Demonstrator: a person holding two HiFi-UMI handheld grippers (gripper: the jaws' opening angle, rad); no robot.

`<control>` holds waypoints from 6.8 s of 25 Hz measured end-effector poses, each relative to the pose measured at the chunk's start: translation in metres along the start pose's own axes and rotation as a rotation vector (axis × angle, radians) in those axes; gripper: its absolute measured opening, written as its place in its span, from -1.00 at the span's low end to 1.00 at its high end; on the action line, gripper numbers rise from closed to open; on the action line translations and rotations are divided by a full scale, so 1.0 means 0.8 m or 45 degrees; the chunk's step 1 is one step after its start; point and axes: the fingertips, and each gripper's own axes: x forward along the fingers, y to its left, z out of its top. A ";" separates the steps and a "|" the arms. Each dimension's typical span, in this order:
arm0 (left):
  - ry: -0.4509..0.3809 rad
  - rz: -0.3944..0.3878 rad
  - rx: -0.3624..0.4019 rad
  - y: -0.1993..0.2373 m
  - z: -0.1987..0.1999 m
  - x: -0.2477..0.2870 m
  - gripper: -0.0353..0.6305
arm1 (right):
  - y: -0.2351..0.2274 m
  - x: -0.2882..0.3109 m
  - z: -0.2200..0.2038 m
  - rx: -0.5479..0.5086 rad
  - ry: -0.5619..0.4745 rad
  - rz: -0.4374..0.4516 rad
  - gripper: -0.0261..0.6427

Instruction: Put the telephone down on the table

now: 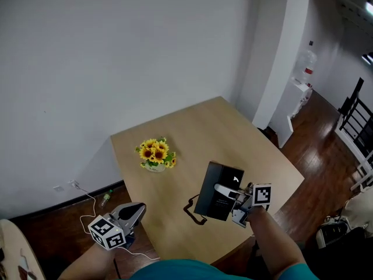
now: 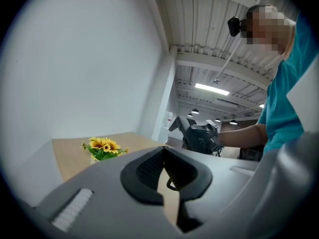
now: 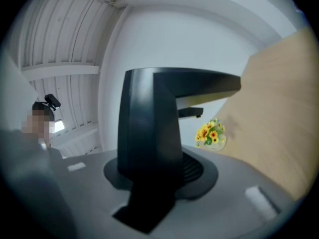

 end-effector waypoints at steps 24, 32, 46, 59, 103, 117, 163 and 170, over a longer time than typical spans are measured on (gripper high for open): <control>0.103 -0.079 -0.126 0.077 -0.075 0.198 -0.88 | -0.335 0.080 0.117 0.160 0.102 -0.114 -0.44; 0.129 -0.117 -0.157 0.079 -0.095 0.203 -0.88 | -0.407 0.093 0.112 0.229 0.148 -0.180 -0.44; 0.123 -0.117 -0.224 0.083 -0.110 0.200 -0.88 | -0.457 0.085 0.097 0.239 0.234 -0.227 -0.44; 0.138 -0.133 -0.234 0.069 -0.115 0.197 -0.88 | -0.483 0.068 0.092 0.238 0.245 -0.396 -0.26; -0.167 -0.124 0.005 -0.112 0.037 -0.144 -0.88 | 0.183 -0.055 -0.095 -0.386 -0.066 0.086 -0.92; -0.264 -0.044 0.016 -0.307 0.028 -0.181 -0.88 | 0.286 -0.208 -0.181 -0.501 0.006 0.123 -0.92; -0.158 0.032 -0.093 -0.659 -0.183 -0.385 -0.88 | 0.483 -0.397 -0.552 -0.495 0.215 0.114 -0.92; -0.172 0.087 -0.050 -0.688 -0.187 -0.384 -0.88 | 0.469 -0.435 -0.562 -0.555 0.201 0.040 -0.92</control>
